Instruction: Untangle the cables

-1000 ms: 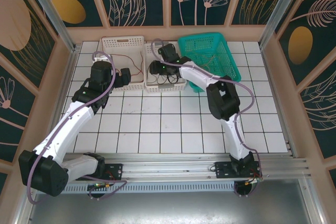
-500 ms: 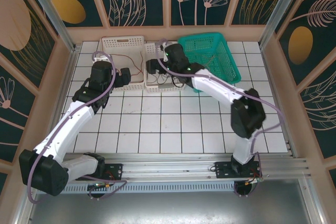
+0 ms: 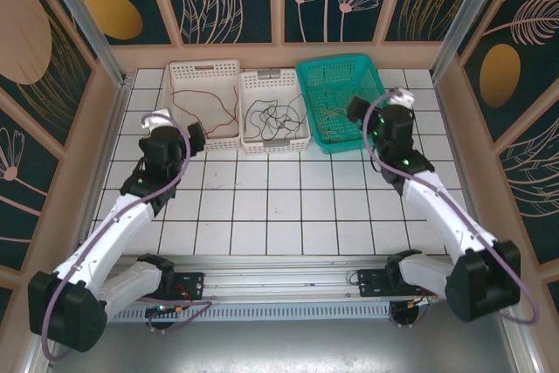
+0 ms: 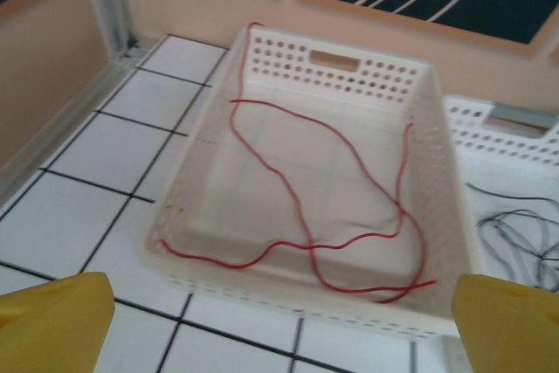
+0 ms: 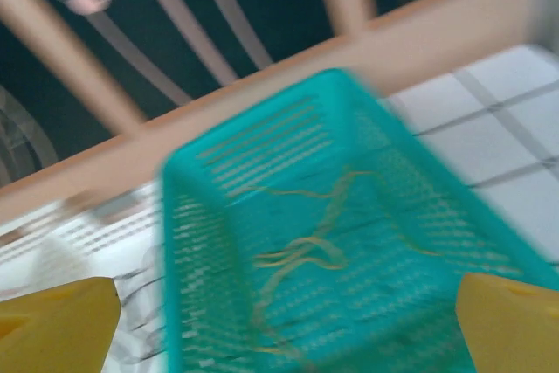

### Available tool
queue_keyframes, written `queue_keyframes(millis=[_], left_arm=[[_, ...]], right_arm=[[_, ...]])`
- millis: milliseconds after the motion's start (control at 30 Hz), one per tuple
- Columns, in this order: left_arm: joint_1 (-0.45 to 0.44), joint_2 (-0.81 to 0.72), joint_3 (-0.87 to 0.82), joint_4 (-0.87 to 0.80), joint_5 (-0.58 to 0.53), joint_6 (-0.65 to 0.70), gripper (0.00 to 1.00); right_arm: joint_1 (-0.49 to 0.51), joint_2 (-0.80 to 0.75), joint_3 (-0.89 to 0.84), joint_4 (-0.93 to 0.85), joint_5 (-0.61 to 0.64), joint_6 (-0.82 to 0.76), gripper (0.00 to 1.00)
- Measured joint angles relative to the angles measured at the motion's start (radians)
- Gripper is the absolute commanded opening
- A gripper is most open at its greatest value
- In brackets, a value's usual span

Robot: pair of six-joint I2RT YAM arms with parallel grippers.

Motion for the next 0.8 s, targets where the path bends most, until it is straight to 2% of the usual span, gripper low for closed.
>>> queue_keyframes(millis=[133,267,400,567,800], left_arm=[[0.000,-0.005,-0.095,0.095,-0.073,0.040,0.98],[0.000,0.084,-0.105,0.164,-0.119,0.078,0.99],[0.000,0.154,-0.134,0.233,-0.180,0.124,0.99],[0.012,0.181,-0.208,0.363,-0.211,0.183,0.98],[0.091,0.244,-0.303,0.587,-0.179,0.231,0.99]], right_arm=[[-0.055,-0.116,-0.180,0.068,0.134,-0.033,0.99],[-0.057,-0.117,-0.349,0.269,0.199,-0.140,0.99],[-0.061,-0.022,-0.477,0.496,0.220,-0.243,0.99],[-0.083,0.106,-0.579,0.739,0.146,-0.380,0.99],[-0.151,0.292,-0.617,1.021,0.138,-0.399,0.99]])
